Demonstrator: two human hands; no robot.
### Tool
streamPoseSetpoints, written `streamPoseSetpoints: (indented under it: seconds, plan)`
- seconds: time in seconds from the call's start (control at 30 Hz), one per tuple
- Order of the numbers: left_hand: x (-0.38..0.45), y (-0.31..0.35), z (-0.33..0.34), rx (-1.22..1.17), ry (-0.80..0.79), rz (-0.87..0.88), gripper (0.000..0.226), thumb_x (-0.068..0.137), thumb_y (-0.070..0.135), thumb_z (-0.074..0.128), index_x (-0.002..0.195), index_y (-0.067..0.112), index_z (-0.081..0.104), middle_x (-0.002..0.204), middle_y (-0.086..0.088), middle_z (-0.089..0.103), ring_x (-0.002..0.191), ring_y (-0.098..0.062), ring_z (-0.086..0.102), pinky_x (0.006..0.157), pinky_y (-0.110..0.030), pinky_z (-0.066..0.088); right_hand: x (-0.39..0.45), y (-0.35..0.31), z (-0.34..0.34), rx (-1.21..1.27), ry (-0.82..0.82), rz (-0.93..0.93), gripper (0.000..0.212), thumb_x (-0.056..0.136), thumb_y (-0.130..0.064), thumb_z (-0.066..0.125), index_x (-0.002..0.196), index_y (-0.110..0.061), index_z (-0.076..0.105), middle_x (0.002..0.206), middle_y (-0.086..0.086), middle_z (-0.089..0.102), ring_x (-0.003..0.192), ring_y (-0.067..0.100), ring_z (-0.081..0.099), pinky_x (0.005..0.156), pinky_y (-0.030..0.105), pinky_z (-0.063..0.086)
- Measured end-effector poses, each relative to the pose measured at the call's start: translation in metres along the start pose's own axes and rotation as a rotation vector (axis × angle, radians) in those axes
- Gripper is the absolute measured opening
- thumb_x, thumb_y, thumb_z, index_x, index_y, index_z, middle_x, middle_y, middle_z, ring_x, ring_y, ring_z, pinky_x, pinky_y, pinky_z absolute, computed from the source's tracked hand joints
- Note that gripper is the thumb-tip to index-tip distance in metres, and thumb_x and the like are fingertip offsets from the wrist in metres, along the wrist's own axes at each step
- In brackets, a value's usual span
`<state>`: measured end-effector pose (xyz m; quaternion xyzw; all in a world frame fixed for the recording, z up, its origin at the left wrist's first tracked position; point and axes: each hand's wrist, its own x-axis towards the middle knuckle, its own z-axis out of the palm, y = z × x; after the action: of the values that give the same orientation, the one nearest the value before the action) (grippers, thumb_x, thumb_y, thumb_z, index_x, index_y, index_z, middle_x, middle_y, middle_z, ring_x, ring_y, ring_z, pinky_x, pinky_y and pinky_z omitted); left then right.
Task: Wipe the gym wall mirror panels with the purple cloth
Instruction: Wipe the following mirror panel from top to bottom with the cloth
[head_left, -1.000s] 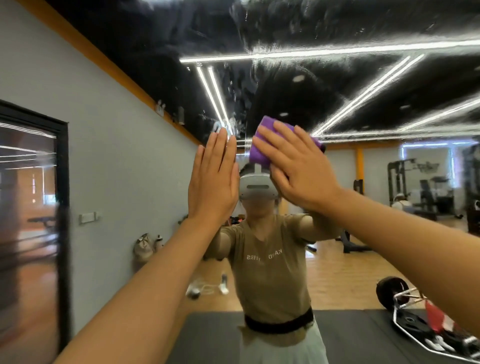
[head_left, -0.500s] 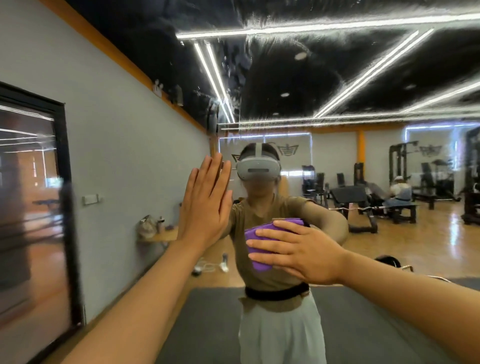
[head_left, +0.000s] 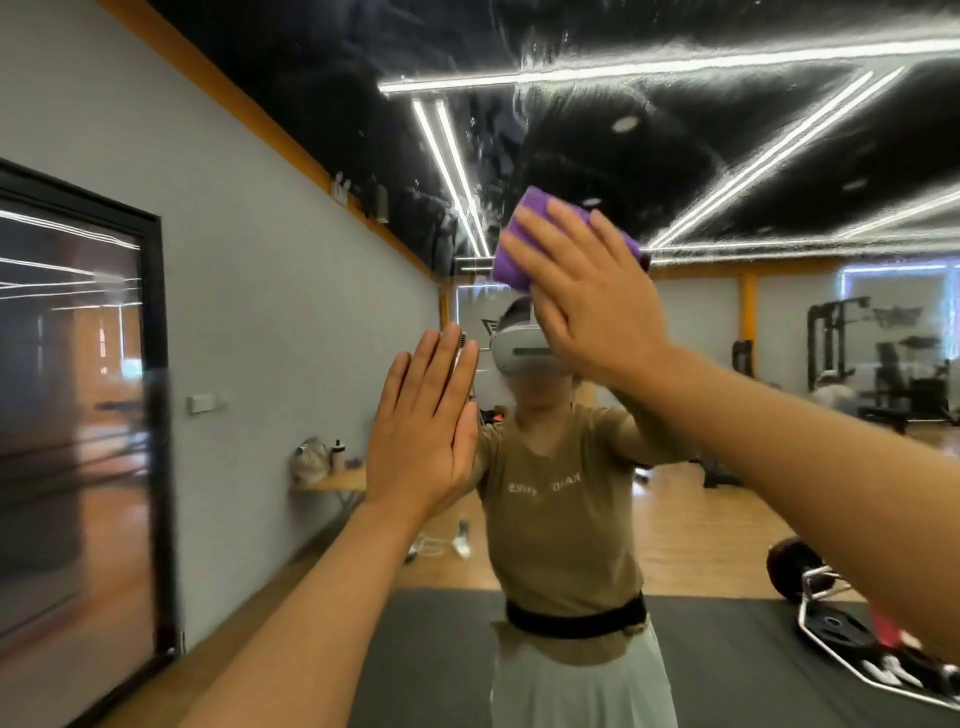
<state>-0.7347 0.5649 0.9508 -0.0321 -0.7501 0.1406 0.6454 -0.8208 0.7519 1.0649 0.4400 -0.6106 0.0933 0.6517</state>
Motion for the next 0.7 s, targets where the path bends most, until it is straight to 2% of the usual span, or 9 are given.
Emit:
streamPoseSetpoints:
  seconds: [0.1, 0.27, 0.47, 0.57, 0.7]
  plan:
    - [-0.001, 0.000, 0.002, -0.010, 0.004, 0.007, 0.060, 0.103, 0.026, 0.030, 0.158, 0.011, 0.015, 0.167, -0.011, 0.016, 0.155, -0.025, 0.013, 0.126, -0.039, 0.004, -0.073, -0.027, 0.003, 0.004, -0.122, -0.185, 0.055, 0.101, -0.031, 0.038, 0.155, -0.021, 0.035, 0.163, 0.007, 0.031, 0.153, 0.028, 0.021, 0.125, 0.048, 0.011]
    - [-0.001, -0.001, 0.003, 0.009, -0.003, 0.010, 0.058, 0.103, 0.025, 0.030, 0.158, 0.009, 0.022, 0.166, -0.014, 0.021, 0.154, -0.029, 0.016, 0.126, -0.040, 0.005, -0.197, -0.064, -0.002, -0.051, -0.353, -0.503, 0.068, 0.096, -0.037, 0.043, 0.160, -0.026, 0.023, 0.167, -0.001, 0.011, 0.155, 0.022, 0.015, 0.127, 0.043, 0.001]
    - [0.000, 0.000, 0.002, 0.004, -0.011, 0.012, 0.057, 0.104, 0.026, 0.029, 0.158, 0.008, 0.023, 0.166, -0.015, 0.021, 0.154, -0.029, 0.015, 0.126, -0.039, 0.003, -0.187, -0.043, -0.004, -0.038, -0.418, -0.632, 0.062, 0.099, -0.034, 0.039, 0.158, -0.028, 0.022, 0.166, -0.004, 0.020, 0.156, 0.017, 0.011, 0.127, 0.038, -0.004]
    - [0.000, -0.001, 0.002, 0.002, -0.008, 0.012, 0.058, 0.104, 0.026, 0.029, 0.158, 0.008, 0.022, 0.166, -0.015, 0.020, 0.154, -0.029, 0.015, 0.126, -0.040, 0.004, -0.140, -0.015, -0.009, -0.016, -0.392, -0.475, 0.066, 0.096, -0.031, 0.042, 0.159, -0.028, 0.021, 0.167, -0.002, 0.017, 0.156, 0.018, 0.008, 0.127, 0.041, -0.001]
    - [0.000, 0.000, 0.004, -0.005, 0.009, 0.012, 0.059, 0.103, 0.026, 0.030, 0.158, 0.008, 0.021, 0.166, -0.014, 0.021, 0.154, -0.030, 0.016, 0.126, -0.041, 0.006, -0.046, 0.030, -0.031, -0.002, -0.235, -0.059, 0.057, 0.104, -0.030, 0.036, 0.159, -0.018, 0.027, 0.167, 0.006, 0.021, 0.155, 0.024, 0.015, 0.126, 0.045, 0.009]
